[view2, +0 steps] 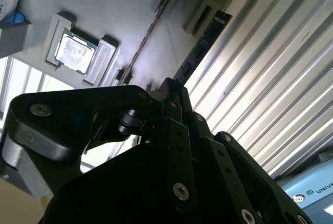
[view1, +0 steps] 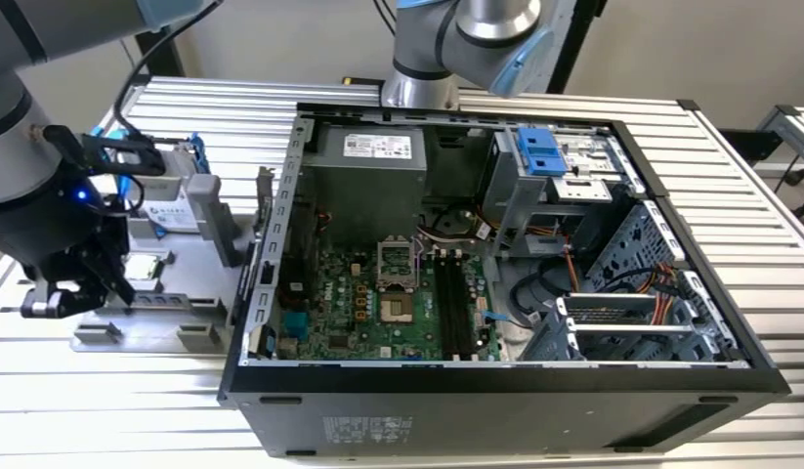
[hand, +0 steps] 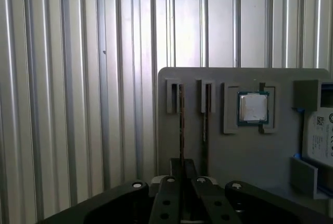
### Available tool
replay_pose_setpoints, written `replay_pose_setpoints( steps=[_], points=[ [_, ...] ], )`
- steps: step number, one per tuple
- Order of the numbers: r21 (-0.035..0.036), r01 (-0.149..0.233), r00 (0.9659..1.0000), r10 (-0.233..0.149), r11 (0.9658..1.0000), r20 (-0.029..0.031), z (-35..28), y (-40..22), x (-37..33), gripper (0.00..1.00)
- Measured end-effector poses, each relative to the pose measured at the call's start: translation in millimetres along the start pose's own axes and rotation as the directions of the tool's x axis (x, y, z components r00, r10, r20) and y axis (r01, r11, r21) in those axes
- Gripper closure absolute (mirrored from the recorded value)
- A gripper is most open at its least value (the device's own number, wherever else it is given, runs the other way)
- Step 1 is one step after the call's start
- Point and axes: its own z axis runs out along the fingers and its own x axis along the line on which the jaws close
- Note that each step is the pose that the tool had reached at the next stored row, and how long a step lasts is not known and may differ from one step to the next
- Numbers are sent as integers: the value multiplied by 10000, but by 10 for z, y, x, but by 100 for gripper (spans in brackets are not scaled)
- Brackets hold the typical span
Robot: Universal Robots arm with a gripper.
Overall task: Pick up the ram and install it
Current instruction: 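Pick up the ram and move it above insertion slot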
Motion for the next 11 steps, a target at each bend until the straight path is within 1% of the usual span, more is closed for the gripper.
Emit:
replay_pose_setpoints(
  steps=[7, 11],
  points=[
    [0, 0, 10000, 0, 10000, 0, -88, 3, -5, 100],
    [-1, 0, 10000, 0, 10000, 0, -152, 5, -8, 100]
  ],
)
